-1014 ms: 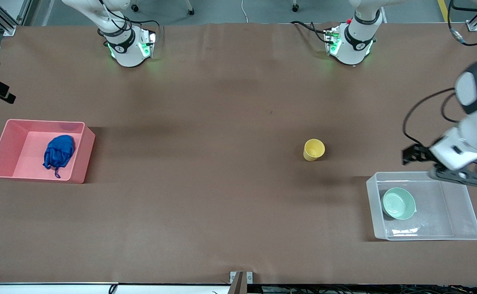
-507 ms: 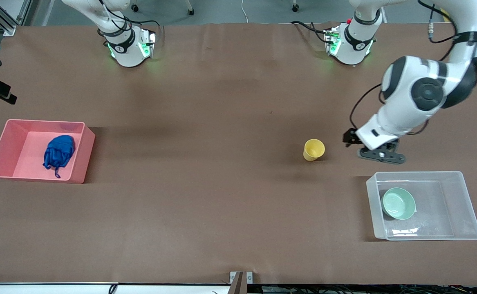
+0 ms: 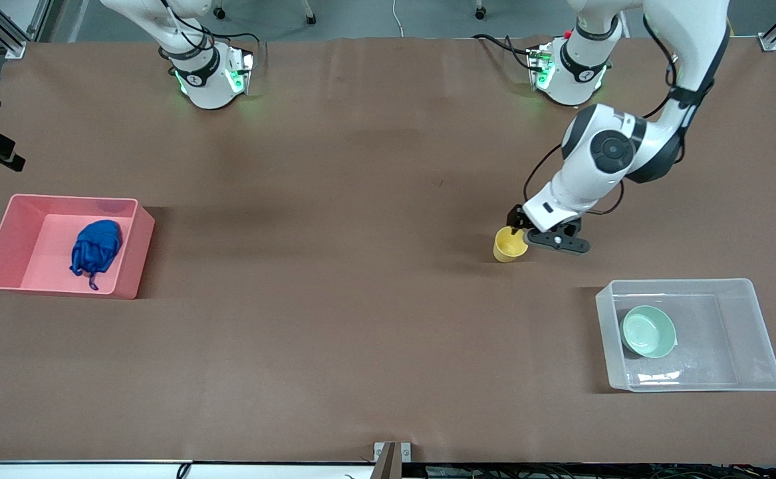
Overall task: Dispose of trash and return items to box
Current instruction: 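Move the left gripper to the yellow cup and grasp it, then carry the yellow cup with the left gripper over the clear bin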
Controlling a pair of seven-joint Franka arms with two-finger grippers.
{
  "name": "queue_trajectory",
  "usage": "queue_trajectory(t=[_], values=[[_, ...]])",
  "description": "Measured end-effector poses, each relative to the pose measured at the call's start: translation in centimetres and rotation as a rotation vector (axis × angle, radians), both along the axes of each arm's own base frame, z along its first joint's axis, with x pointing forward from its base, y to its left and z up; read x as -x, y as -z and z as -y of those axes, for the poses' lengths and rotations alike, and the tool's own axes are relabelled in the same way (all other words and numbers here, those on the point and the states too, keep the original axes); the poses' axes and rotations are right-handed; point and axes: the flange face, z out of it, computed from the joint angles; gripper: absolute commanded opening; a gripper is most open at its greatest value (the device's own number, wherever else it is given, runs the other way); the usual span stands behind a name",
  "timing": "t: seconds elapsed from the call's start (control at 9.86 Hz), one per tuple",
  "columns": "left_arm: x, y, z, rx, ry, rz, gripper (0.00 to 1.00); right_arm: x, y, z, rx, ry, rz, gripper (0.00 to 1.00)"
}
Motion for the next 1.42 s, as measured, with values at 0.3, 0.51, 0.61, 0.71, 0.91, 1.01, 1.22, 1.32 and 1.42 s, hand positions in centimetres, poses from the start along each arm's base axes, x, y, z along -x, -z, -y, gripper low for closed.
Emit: queue_trajectory(t=[0.3,0.51,0.61,0.71,0.91,1.01,1.22,1.32,1.42], values=[[0.1,2.6,0.1,-0.009,0.041,-0.018,0.43,0.0,0.0,0.0,0.000,0.001,-0.001,1.00],[-0.3,3.1,-0.2,-0.013,0.049,-0.019,0.18,0.0,0.0,0.0,0.000,0.001,-0.001,1.00],[-0.5,3.3,-0.1,-0.006,0.049,-0.017,0.05,0.0,0.0,0.0,0.000,0.001,-0.001,1.00],[-0.7,3.4,0.1,0.002,0.044,-0.012,0.00,0.0,0.0,0.0,0.000,0.001,-0.001,1.00],[-1.5,3.5,0.2,0.015,0.028,-0.005,0.00,0.0,0.0,0.0,0.000,0.001,-0.001,1.00],[-1.8,3.4,0.1,0.019,0.024,-0.001,0.00,0.0,0.0,0.0,0.000,0.001,-0.001,1.00],[-3.1,2.2,-0.7,0.024,0.004,0.029,0.00,0.0,0.0,0.0,0.000,0.001,-0.001,1.00],[-4.3,0.7,-1.9,0.024,-0.020,0.063,0.00,0.0,0.0,0.0,0.000,0.000,-0.002,1.00],[-6.0,-1.3,-3.7,0.014,-0.040,0.088,0.00,0.0,0.0,0.0,0.000,0.000,-0.002,1.00]])
